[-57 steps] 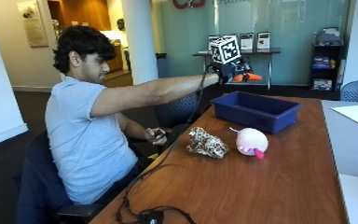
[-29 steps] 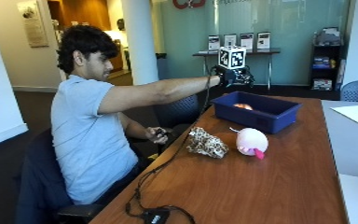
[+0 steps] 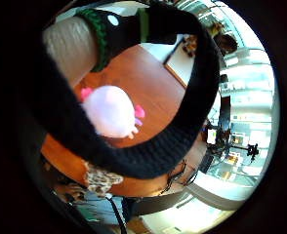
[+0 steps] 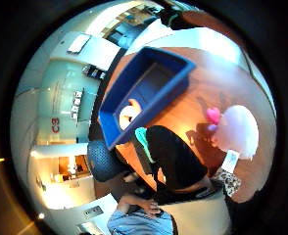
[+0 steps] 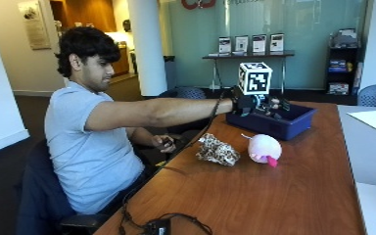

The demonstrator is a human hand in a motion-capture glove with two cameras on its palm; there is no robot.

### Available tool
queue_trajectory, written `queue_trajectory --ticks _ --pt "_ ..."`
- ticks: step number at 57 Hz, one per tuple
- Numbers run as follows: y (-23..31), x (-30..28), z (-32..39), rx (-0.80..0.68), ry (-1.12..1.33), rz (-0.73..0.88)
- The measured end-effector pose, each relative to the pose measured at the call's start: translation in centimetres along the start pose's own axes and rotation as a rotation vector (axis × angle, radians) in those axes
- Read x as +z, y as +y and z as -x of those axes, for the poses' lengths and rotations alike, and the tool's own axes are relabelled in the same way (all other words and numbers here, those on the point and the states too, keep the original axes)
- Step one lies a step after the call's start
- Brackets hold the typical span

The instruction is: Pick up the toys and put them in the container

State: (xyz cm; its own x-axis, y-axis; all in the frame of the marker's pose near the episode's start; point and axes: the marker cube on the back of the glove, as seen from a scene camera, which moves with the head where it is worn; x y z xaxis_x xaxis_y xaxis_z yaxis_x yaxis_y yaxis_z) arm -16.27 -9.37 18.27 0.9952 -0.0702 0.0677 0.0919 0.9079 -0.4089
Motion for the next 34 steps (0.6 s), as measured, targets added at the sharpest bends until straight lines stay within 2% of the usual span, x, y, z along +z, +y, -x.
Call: queue_trajectory --ticks 13,24,34 --pt "0.8 6.1 -4.1 0.065 0.002 0.151" --pt "0.9 12.1 -4.1 0.083 0.068 0.385" --pt "0.2 12.0 -3.6 0.0 0.118 0.165"
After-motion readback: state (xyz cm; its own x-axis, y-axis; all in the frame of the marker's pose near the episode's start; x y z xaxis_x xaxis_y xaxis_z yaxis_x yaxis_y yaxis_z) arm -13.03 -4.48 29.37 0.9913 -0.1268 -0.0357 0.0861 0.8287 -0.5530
